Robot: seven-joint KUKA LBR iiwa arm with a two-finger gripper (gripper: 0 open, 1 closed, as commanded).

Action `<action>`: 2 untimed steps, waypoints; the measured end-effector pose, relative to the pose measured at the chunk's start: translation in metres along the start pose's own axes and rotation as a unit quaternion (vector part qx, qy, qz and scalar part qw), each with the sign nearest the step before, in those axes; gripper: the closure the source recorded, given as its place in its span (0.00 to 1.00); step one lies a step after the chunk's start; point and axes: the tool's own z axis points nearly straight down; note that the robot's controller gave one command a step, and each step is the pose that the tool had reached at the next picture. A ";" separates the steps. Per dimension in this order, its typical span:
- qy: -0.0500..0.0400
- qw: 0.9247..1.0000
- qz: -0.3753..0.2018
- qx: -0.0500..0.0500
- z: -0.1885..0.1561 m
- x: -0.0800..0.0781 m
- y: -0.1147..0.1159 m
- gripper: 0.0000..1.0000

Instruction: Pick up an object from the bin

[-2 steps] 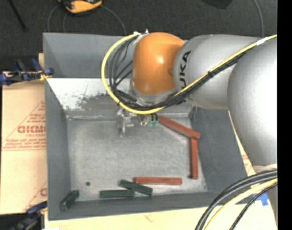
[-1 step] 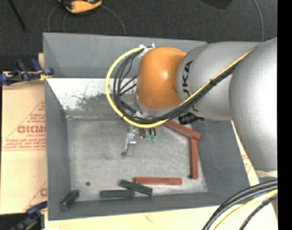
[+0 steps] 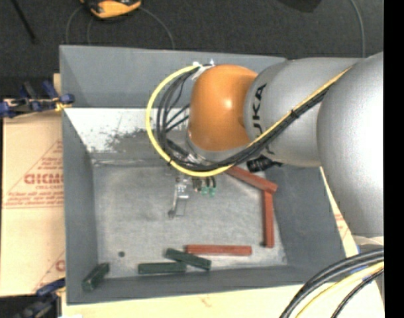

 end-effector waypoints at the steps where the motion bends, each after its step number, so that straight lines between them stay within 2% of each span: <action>1: -0.006 1.000 -0.020 -0.002 0.038 -0.052 -0.016 0.00; 2: 0.000 0.996 -0.085 0.000 0.082 -0.055 -0.047 1.00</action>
Offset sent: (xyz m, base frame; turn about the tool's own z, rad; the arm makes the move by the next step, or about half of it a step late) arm 0.0497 -0.0506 -0.0834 -0.1717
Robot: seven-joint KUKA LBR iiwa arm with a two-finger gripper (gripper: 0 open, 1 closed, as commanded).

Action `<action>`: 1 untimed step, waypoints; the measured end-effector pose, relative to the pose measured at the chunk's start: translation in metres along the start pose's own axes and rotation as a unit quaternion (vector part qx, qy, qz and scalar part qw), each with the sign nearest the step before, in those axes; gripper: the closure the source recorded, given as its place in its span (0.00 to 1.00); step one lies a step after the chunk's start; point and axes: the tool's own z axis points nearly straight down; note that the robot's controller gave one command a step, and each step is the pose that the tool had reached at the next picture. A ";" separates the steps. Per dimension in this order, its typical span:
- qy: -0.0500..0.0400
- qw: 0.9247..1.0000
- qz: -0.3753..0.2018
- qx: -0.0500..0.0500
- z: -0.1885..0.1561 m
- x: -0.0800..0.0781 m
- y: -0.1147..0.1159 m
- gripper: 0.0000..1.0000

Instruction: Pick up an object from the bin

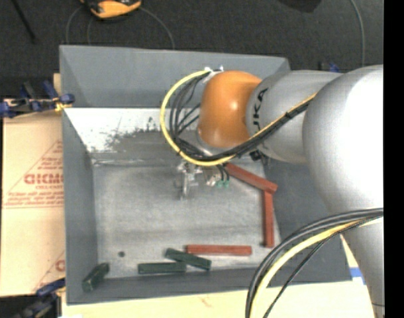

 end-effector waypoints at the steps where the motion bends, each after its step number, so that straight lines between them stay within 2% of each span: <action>1: 0.000 1.000 0.000 0.000 0.000 0.000 0.000 1.00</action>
Offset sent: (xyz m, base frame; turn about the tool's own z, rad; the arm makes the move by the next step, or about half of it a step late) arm -0.0412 -0.0903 -0.0011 0.0654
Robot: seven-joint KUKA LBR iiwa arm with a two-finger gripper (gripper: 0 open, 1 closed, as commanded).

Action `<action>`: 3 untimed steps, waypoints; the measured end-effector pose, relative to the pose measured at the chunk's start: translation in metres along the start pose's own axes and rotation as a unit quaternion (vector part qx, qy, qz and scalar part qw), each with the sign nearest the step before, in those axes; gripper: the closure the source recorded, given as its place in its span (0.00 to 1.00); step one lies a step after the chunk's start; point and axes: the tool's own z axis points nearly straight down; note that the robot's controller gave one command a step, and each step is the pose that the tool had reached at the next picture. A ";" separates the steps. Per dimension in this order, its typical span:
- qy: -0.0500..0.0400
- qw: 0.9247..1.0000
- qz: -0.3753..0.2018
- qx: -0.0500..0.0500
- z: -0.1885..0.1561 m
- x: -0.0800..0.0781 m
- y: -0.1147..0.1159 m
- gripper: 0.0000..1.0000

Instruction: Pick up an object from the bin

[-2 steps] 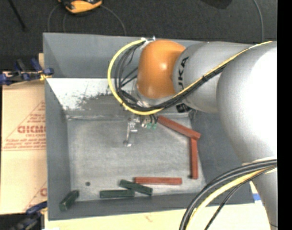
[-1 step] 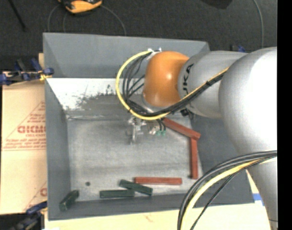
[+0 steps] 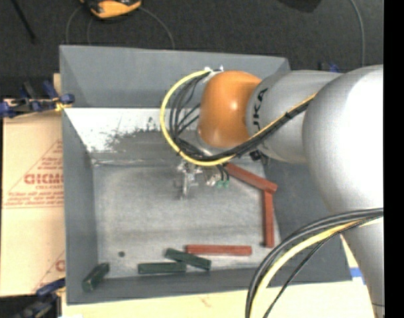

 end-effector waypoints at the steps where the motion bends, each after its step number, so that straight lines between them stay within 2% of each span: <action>1: 0.001 0.999 0.034 0.000 0.000 0.048 -0.088 0.00; 2: 0.001 0.999 0.034 0.001 0.000 0.048 -0.089 0.00; 3: 0.000 0.999 -0.053 -0.001 0.000 0.064 -0.107 0.00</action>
Offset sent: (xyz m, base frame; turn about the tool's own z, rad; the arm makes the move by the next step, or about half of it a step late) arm 0.0000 0.0000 0.0000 0.0000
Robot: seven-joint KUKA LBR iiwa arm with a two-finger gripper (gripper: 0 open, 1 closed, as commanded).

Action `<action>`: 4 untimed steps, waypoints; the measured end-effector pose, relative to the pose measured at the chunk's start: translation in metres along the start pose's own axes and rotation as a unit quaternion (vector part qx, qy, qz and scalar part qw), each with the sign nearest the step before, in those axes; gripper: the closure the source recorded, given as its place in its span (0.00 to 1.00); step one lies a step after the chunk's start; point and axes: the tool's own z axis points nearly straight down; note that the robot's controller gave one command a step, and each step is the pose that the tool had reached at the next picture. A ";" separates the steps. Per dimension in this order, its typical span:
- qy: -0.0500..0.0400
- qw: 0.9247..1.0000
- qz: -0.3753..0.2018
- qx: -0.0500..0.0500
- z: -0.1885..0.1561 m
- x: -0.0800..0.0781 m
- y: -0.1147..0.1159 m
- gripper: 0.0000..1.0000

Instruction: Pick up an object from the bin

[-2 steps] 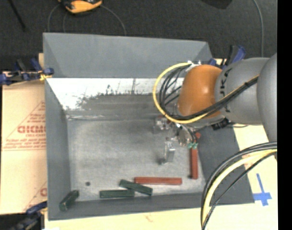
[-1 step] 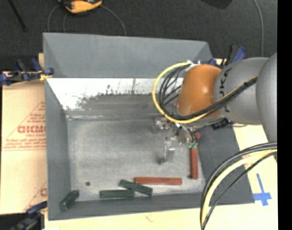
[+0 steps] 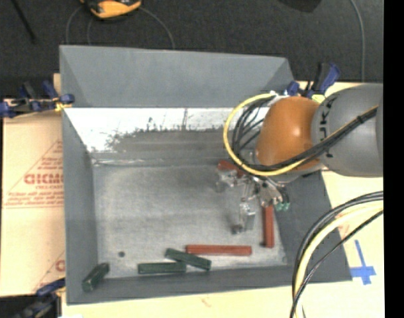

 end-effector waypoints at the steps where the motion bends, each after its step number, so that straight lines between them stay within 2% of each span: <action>1: 0.001 0.995 -0.097 0.001 0.000 0.022 -0.034 0.00; 2: -0.001 0.999 -0.034 0.000 -0.001 0.044 -0.048 0.00; 3: -0.001 0.997 -0.083 0.002 -0.001 0.085 -0.034 0.00; 4: 0.001 0.996 -0.085 0.001 -0.006 0.064 0.015 0.00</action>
Offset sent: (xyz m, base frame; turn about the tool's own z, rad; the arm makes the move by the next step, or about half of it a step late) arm -0.0760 -0.0954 -0.0009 -0.3044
